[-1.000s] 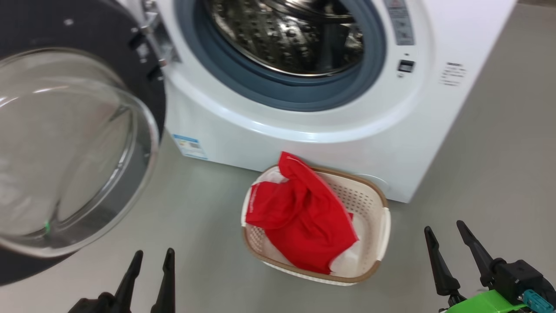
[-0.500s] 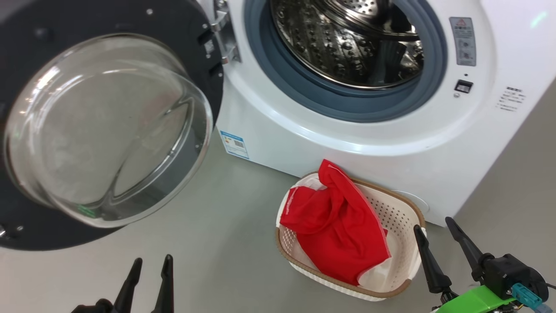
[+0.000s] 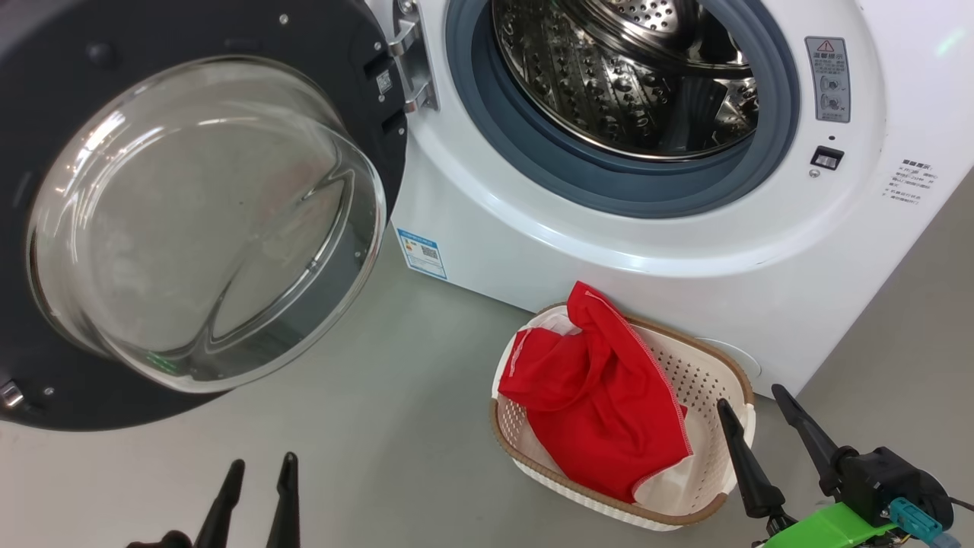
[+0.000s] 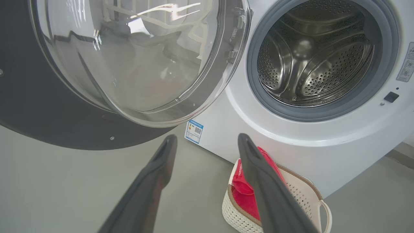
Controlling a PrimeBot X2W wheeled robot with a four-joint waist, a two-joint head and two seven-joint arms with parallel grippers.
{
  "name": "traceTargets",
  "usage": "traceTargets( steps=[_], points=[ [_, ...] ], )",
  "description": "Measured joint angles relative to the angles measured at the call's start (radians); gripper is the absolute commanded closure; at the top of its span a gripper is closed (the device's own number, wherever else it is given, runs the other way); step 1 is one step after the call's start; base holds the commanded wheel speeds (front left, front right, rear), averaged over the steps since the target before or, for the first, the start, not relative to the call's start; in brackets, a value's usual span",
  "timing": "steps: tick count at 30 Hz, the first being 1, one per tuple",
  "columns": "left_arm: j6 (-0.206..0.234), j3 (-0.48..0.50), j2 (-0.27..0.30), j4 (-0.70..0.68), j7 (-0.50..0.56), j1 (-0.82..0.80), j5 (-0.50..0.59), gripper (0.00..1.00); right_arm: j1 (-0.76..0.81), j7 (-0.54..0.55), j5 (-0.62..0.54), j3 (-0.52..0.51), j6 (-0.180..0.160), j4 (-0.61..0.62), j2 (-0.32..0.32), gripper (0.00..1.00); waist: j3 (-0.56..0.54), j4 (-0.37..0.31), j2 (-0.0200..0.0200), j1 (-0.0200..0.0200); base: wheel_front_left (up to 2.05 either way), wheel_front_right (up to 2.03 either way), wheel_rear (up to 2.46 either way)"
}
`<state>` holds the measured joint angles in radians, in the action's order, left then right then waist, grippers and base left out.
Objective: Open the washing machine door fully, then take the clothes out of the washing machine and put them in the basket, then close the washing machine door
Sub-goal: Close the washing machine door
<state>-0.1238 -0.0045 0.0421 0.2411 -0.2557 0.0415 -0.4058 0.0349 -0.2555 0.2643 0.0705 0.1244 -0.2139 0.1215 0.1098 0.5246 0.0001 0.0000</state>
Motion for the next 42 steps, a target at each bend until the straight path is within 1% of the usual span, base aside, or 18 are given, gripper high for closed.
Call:
traceTargets(
  steps=[2,3,4,5,6,12,15,18,19,20,22,25,29,31,34,37,40,42],
  points=[
    [0.000,0.004,0.000,-0.002,0.000,0.000,-0.011,0.00,0.000,0.000,0.000,0.000,0.000,0.000,0.000,0.00,0.003,0.001,0.0000,-0.0001,0.00,0.00,0.00],
    [0.000,0.010,-0.001,-0.004,0.000,-0.002,-0.021,0.15,0.000,0.000,0.000,-0.001,0.000,0.000,0.000,0.00,0.004,0.002,0.0000,0.0000,0.00,0.00,0.00],
    [0.000,0.020,-0.001,-0.006,0.000,-0.005,-0.029,0.53,0.000,0.000,0.000,-0.002,0.000,0.001,-0.001,0.00,0.006,0.002,0.0000,0.0000,0.00,0.00,0.00],
    [0.000,0.034,-0.002,-0.011,0.000,-0.012,-0.038,0.95,-0.001,0.000,0.000,-0.003,0.000,0.001,-0.001,0.00,0.009,0.003,0.0000,0.0000,0.00,0.00,0.00],
    [0.000,0.050,-0.002,-0.020,0.000,-0.024,-0.045,1.00,-0.002,0.000,0.000,-0.004,0.000,0.000,-0.001,0.00,0.011,0.004,0.0000,0.0000,0.00,0.00,0.00],
    [-0.001,0.183,-0.006,-0.171,0.000,-0.157,-0.035,1.00,-0.008,0.000,0.000,-0.016,0.000,0.001,-0.007,0.00,0.016,0.006,0.0000,0.0000,0.00,0.00,0.00],
    [-0.001,0.228,0.010,-0.253,-0.001,-0.220,-0.035,1.00,-0.009,0.000,0.000,-0.017,0.000,0.001,-0.013,0.00,0.017,0.001,0.0000,0.0000,0.00,0.00,0.00],
    [-0.001,0.272,0.051,-0.315,-0.001,-0.289,-0.055,1.00,-0.009,0.000,0.000,-0.019,0.000,0.001,-0.016,0.00,0.018,-0.004,0.0000,0.0000,0.00,0.00,0.00],
    [-0.001,0.272,0.051,-0.315,-0.001,-0.289,-0.055,1.00,-0.009,0.000,0.000,-0.019,0.000,0.001,-0.016,0.00,0.018,-0.004,0.0000,0.0000,0.00,0.00,0.00],
    [-0.001,0.287,0.067,-0.328,-0.001,-0.313,-0.065,1.00,-0.009,0.000,0.000,-0.019,0.000,0.001,-0.018,0.00,0.018,-0.005,0.0000,0.0000,0.00,0.00,0.00],
    [-0.001,0.336,0.109,-0.334,-0.002,-0.392,-0.129,1.00,-0.010,0.000,0.000,-0.021,0.000,0.002,-0.020,0.00,0.021,-0.008,0.0000,0.0000,0.00,0.00,0.00],
    [-0.001,0.382,0.179,-0.310,-0.002,-0.477,-0.182,1.00,-0.012,0.000,0.000,-0.024,0.000,0.002,-0.026,0.00,0.025,-0.010,0.0000,0.0000,0.00,0.00,0.00],
    [-0.001,0.425,0.295,-0.211,-0.003,-0.588,-0.199,1.00,-0.021,0.000,-0.002,-0.026,0.000,0.005,-0.028,0.00,0.037,-0.011,0.0000,-0.0001,0.00,0.00,0.00],
    [-0.001,0.442,0.330,-0.106,-0.003,-0.650,-0.247,1.00,-0.021,0.000,-0.002,-0.027,0.000,0.005,-0.029,0.00,0.043,-0.011,0.0000,0.0000,0.00,0.00,0.00],
    [-0.001,0.448,0.380,0.094,0.013,-0.729,-0.327,1.00,-0.023,0.000,-0.002,-0.030,0.000,0.005,-0.030,0.00,0.049,-0.009,0.0000,0.0000,0.00,0.00,0.00],
    [-0.001,0.455,0.437,0.294,0.091,-0.820,-0.406,1.00,-0.025,0.000,-0.002,-0.035,0.000,0.006,-0.032,0.00,0.056,-0.006,0.0000,0.0000,0.00,0.00,0.00],
    [-0.001,0.444,0.488,0.457,0.199,-0.915,-0.438,1.00,-0.031,0.000,-0.002,-0.040,0.000,0.005,-0.035,0.00,0.062,0.001,0.0000,0.0000,0.00,0.00,0.00],
    [-0.001,0.412,0.513,0.549,0.304,-0.971,-0.445,1.00,-0.036,0.000,-0.003,-0.049,0.000,0.006,-0.037,0.00,0.066,0.009,0.0000,0.0000,0.00,0.00,0.00]
  ],
)
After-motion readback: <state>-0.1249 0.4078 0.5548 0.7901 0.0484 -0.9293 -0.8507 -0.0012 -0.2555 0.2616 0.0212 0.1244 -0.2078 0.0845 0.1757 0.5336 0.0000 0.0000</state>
